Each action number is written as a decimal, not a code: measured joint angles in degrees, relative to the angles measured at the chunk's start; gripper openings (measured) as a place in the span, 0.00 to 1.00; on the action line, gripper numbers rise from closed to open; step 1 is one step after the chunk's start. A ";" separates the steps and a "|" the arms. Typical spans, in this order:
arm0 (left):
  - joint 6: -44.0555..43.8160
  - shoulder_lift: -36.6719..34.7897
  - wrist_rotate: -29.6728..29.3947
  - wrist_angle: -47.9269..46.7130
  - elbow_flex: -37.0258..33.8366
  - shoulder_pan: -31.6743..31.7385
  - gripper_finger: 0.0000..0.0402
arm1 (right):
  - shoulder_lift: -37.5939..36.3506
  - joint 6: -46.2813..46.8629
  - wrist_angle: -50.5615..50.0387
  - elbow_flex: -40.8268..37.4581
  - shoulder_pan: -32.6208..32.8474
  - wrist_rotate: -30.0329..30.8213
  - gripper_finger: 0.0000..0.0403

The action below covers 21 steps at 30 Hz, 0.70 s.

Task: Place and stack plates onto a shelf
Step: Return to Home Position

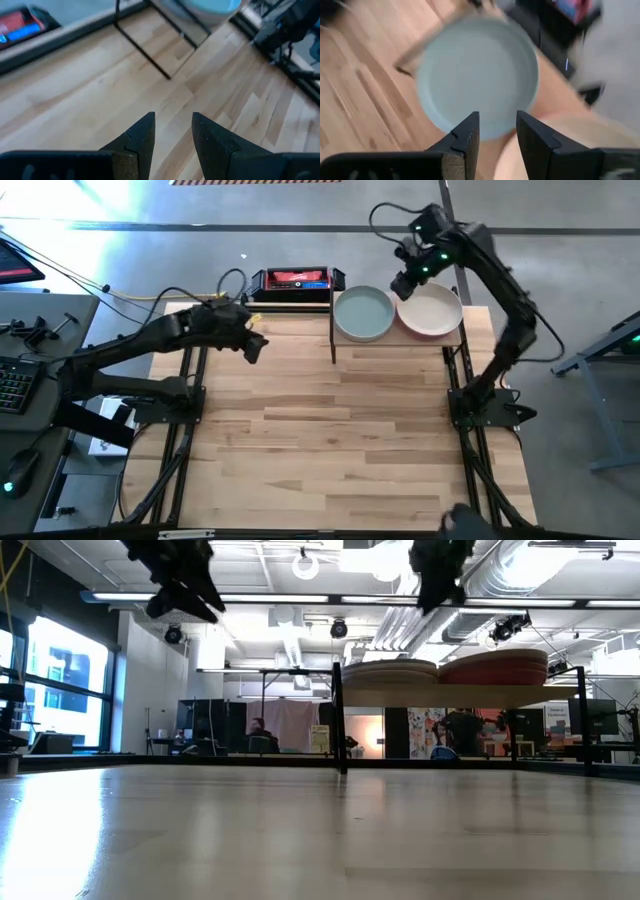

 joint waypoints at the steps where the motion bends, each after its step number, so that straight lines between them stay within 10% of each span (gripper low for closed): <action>1: 0.37 -1.10 -0.67 -0.01 0.00 -0.17 0.30 | -1.79 -0.51 1.99 -0.36 0.59 -0.09 0.27; 15: 5.42 -16.23 -23.26 0.79 0.00 -8.18 0.30 | -38.40 10.42 33.73 -36.00 8.93 -0.87 0.27; 21: 10.29 -17.89 -24.44 1.33 -1.25 -11.59 0.30 | -50.00 14.87 39.38 -50.49 12.72 -0.86 0.27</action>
